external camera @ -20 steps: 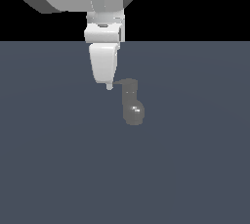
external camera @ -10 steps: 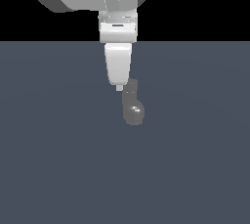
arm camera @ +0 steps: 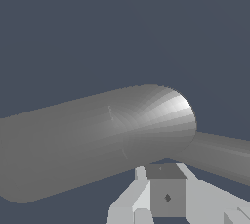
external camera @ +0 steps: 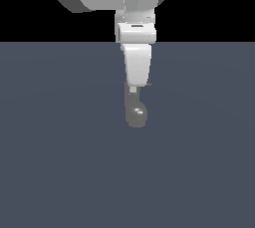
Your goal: Turn on the faucet by rotating a designated handle.
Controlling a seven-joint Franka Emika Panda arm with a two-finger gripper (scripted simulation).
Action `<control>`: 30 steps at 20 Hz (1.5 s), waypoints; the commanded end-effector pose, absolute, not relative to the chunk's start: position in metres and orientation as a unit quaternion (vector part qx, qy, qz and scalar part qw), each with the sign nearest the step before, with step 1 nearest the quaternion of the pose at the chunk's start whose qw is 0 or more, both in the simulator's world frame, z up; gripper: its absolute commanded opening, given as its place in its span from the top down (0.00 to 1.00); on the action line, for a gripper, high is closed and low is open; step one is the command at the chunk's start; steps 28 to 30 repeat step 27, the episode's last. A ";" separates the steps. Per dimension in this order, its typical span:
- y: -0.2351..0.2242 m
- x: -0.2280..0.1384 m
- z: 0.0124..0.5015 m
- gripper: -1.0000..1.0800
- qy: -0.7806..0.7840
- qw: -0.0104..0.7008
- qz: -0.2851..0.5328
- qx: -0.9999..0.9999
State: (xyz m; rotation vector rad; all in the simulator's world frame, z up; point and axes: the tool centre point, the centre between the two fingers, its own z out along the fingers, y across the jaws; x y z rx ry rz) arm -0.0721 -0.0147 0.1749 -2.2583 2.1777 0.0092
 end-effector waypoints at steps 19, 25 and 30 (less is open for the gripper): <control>-0.081 -0.041 0.173 1.00 0.707 0.001 0.000 -0.707; -0.099 -0.033 0.173 1.00 0.710 0.000 0.000 -0.704; -0.102 -0.031 0.173 1.00 0.710 0.000 0.000 -0.704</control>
